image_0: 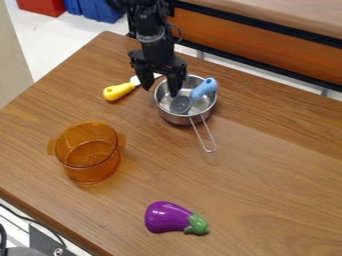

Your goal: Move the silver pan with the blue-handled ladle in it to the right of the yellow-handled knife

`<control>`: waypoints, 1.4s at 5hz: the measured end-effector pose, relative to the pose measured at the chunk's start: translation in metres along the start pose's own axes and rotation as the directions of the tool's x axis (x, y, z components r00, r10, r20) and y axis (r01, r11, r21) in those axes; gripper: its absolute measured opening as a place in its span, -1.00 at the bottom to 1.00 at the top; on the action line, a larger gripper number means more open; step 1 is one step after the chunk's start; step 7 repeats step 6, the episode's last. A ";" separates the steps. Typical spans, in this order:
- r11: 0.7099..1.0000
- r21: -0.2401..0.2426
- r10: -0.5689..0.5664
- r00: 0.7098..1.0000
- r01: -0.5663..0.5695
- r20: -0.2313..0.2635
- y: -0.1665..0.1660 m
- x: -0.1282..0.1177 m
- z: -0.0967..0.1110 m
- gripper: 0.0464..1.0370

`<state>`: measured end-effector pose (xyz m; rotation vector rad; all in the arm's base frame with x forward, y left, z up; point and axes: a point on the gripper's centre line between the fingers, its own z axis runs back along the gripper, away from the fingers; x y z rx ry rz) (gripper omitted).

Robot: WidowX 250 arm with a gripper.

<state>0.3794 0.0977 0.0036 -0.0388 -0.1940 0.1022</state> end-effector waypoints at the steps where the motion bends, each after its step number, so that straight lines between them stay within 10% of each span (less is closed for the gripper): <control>1: 1.000 -0.014 0.016 0.997 -0.015 0.076 -0.003 0.003 0.035 0.91; 3: 0.998 -0.039 -0.047 0.997 0.050 0.067 -0.062 -0.022 0.058 0.91; 7: 0.996 -0.074 -0.025 0.980 0.040 0.195 -0.166 -0.024 0.038 0.91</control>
